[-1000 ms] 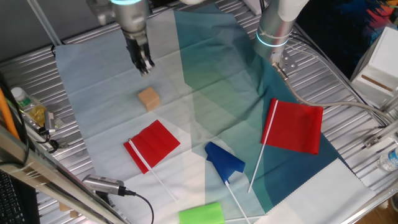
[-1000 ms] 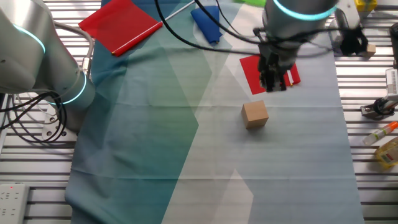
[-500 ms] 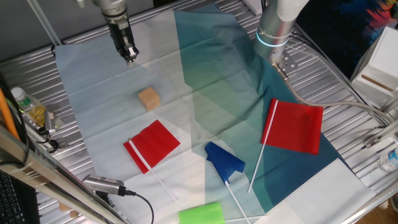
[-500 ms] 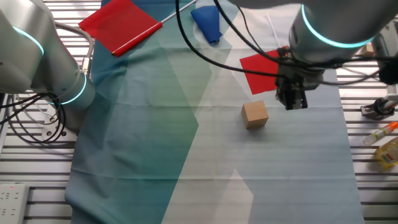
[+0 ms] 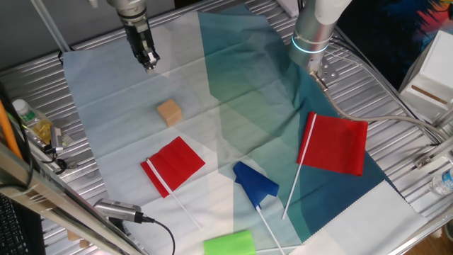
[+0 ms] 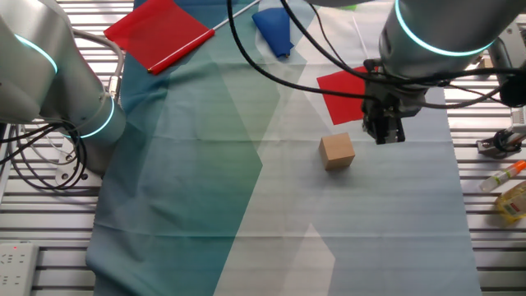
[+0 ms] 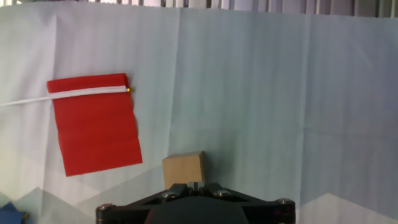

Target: Use the gripper to push the small block from left to right

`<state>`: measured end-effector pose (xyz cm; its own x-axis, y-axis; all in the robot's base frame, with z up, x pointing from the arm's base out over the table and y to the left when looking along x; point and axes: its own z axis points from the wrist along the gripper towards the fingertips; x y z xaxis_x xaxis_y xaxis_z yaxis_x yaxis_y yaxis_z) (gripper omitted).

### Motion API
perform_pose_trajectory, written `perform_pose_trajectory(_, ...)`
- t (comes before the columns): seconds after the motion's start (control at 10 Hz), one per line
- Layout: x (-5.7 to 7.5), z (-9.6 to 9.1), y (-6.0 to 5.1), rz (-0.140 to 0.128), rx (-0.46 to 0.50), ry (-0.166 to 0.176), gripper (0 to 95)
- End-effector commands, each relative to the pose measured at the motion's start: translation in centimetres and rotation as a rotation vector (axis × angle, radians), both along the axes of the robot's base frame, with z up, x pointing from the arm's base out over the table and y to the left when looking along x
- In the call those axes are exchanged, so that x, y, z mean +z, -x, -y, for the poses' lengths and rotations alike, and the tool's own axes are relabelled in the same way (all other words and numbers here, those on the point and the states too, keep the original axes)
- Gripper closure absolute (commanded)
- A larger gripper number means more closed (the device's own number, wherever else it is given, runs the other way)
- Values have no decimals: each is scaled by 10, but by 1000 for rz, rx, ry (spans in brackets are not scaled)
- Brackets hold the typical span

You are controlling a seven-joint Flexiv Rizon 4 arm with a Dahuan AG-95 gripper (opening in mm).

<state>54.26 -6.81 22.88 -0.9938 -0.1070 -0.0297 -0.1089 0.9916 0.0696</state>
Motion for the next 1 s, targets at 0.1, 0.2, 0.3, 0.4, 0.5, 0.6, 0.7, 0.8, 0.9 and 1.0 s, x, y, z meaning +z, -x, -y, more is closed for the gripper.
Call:
perform_pose_trajectory(0.1,0,1,1,3,-14,13,950)
perform_pose_trajectory(0.2,0,1,1,6,-16,12,950)
perform_pose_trajectory(0.3,0,1,1,2,-12,8,950)
perform_pose_trajectory(0.4,0,1,1,-4,-6,6,950)
perform_pose_trajectory(0.5,0,1,1,-18,7,1,950)
perform_pose_trajectory(0.6,0,1,1,-36,20,-3,950)
perform_pose_trajectory(0.7,0,1,1,-47,28,-4,950)
perform_pose_trajectory(0.8,0,1,1,-64,49,15,950)
perform_pose_trajectory(0.9,0,1,1,-72,67,38,950)
perform_pose_trajectory(1.0,0,1,1,-85,65,44,950)
